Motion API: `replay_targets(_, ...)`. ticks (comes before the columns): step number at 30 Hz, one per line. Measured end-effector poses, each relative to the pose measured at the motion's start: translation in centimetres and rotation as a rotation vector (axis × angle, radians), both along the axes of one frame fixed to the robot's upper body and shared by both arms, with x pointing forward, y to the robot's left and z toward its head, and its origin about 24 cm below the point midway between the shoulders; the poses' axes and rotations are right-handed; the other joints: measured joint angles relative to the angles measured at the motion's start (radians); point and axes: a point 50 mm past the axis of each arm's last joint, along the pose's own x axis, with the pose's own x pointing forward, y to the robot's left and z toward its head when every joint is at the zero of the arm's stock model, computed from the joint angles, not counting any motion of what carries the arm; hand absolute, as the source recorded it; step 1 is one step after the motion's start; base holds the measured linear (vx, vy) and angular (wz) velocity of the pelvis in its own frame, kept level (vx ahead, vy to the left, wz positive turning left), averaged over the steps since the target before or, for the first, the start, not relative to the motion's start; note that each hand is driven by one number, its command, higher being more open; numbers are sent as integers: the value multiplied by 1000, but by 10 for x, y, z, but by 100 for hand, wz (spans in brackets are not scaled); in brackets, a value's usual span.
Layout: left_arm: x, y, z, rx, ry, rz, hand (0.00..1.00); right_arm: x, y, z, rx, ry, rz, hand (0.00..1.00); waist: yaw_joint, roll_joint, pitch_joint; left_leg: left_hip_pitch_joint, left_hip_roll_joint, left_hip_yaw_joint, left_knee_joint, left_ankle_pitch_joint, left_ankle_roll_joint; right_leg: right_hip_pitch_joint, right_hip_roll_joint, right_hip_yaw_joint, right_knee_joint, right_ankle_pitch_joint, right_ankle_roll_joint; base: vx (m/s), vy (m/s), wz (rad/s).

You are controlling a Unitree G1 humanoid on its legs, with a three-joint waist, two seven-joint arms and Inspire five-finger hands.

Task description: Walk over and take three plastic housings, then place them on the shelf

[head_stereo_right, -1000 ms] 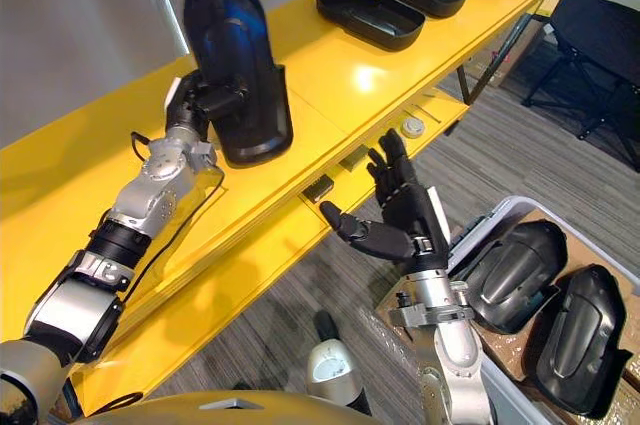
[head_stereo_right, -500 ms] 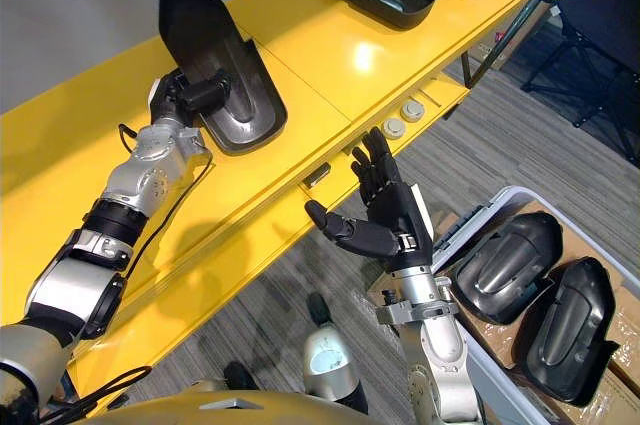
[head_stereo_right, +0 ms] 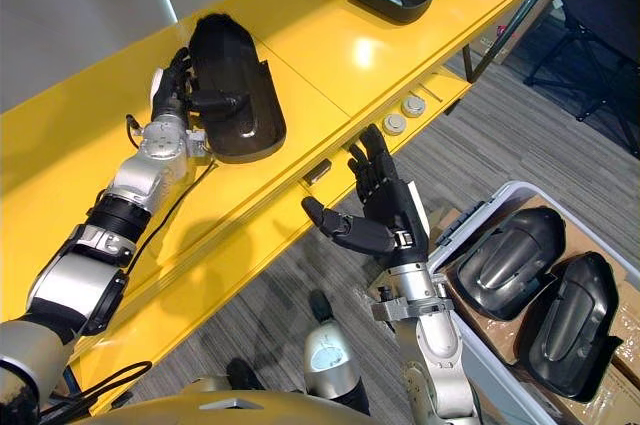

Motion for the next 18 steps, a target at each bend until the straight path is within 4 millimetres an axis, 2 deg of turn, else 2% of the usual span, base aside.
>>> replay_targets(6,-1,5,3,161,-36,98,100,-2,15,-4,20,21,59,100,-17,1,0,3,-2,-3,-8,5,0,1,0,-2,0,0,1,-25,-1,1)
replay_targets(11,0,6,6,153,-30,129,100,-8,15,-10,28,54,49,100,-18,3,1,9,-3,-3,-21,16,0,1,1,-5,-1,1,1,-8,-2,0)
replay_targets(15,-1,8,7,23,-48,162,100,-10,14,-11,32,59,35,100,-17,9,4,9,-3,-5,-21,18,1,2,0,-7,-1,2,3,-43,-5,2)
replay_targets(18,-3,11,13,-128,-143,184,100,-10,16,-9,13,35,19,100,-15,11,3,11,-7,-11,-32,29,2,6,2,-18,0,4,6,-49,-21,9)
